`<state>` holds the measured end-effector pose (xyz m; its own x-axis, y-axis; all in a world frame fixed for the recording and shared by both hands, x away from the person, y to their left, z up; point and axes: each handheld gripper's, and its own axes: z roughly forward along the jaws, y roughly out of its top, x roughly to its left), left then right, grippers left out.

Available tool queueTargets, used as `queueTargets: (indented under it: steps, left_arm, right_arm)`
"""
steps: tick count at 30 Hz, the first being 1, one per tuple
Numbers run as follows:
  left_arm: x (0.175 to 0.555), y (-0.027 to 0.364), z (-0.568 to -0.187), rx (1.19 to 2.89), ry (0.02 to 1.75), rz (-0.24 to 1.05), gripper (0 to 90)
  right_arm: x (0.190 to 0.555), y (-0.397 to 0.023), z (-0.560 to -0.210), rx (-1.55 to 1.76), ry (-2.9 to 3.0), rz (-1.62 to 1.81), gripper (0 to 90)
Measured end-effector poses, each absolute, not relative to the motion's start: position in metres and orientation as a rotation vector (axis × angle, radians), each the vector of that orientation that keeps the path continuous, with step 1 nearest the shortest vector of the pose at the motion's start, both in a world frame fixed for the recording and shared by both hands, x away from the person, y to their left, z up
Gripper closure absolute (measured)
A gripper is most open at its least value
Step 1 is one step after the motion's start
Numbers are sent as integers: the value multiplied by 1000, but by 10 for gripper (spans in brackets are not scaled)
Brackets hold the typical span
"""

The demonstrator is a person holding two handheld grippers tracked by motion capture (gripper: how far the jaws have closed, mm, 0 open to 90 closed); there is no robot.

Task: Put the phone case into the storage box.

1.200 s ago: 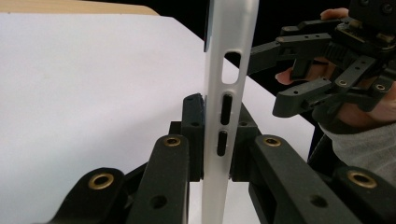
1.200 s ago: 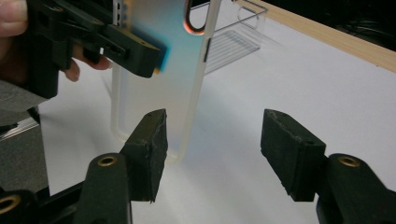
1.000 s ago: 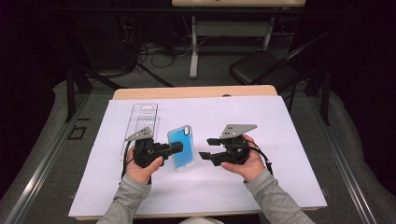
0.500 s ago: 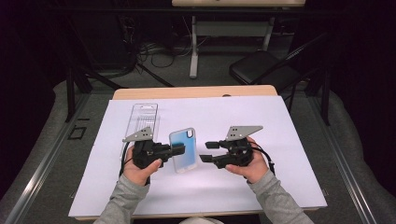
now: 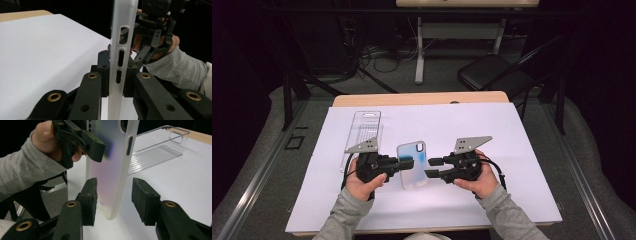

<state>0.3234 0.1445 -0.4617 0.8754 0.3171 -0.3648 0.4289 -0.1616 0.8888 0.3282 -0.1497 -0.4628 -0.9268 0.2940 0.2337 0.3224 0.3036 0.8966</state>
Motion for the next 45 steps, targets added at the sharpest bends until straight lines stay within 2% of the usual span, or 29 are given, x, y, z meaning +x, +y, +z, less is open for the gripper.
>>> queueTargets:
  steps: [14,32,45]
  left_arm:
    - [321,138,-462,1759,524,-172,812]
    - [320,135,-463,1767,513,-182,812]
    - [320,135,-463,1771,512,-179,812]
  right_arm:
    - [331,-152,-470,-554,-2471,-1690,671]
    - [333,-153,-472,-543,-2436,-1666,804]
    - [334,-154,-475,-556,-2409,-1674,821]
